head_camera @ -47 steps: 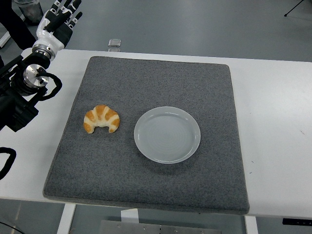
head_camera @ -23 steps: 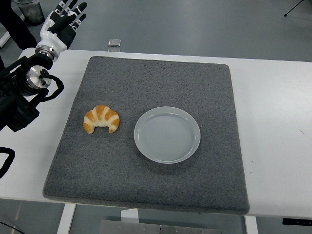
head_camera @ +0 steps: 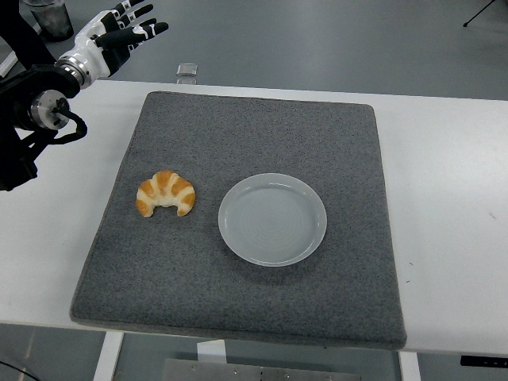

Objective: Place the bread on the plate

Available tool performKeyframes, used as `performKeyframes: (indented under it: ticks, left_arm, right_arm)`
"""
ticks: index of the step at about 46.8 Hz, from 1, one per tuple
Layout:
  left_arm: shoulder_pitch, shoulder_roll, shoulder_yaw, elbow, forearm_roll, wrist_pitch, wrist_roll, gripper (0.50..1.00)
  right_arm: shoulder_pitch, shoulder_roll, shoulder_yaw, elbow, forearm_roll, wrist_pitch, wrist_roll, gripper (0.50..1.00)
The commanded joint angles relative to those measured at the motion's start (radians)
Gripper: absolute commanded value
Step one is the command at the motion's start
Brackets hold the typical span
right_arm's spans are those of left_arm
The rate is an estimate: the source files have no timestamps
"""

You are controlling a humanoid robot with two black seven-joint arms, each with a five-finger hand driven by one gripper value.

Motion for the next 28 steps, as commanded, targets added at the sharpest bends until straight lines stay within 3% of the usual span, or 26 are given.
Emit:
performKeyframes:
  ticks: [1, 8, 18, 28]
  left_arm:
    - [-0.027, 0.037, 0.072, -0.052, 0.001, -0.022, 0.002, 0.999]
    - [-0.073, 0.148, 0.176, -0.249, 0.03, -0.024, 0.002, 0.996]
    - [-0.136, 0.287, 0.325, -0.48, 0.236, -0.016, 0.002, 0.996]
    - [-0.126, 0.392, 0.355, -0.602, 0.541, -0.024, 0.002, 0.996]
  right_arm:
    - [0.0, 0.0, 0.0, 0.0, 0.0, 0.0, 0.0, 0.954]
    - [0.0, 0.0, 0.0, 0.0, 0.0, 0.0, 0.0, 0.952]
    - [0.0, 0.0, 0.0, 0.0, 0.0, 0.0, 0.0, 0.952]
    - [0.0, 0.0, 0.0, 0.0, 0.0, 0.0, 0.0, 0.954]
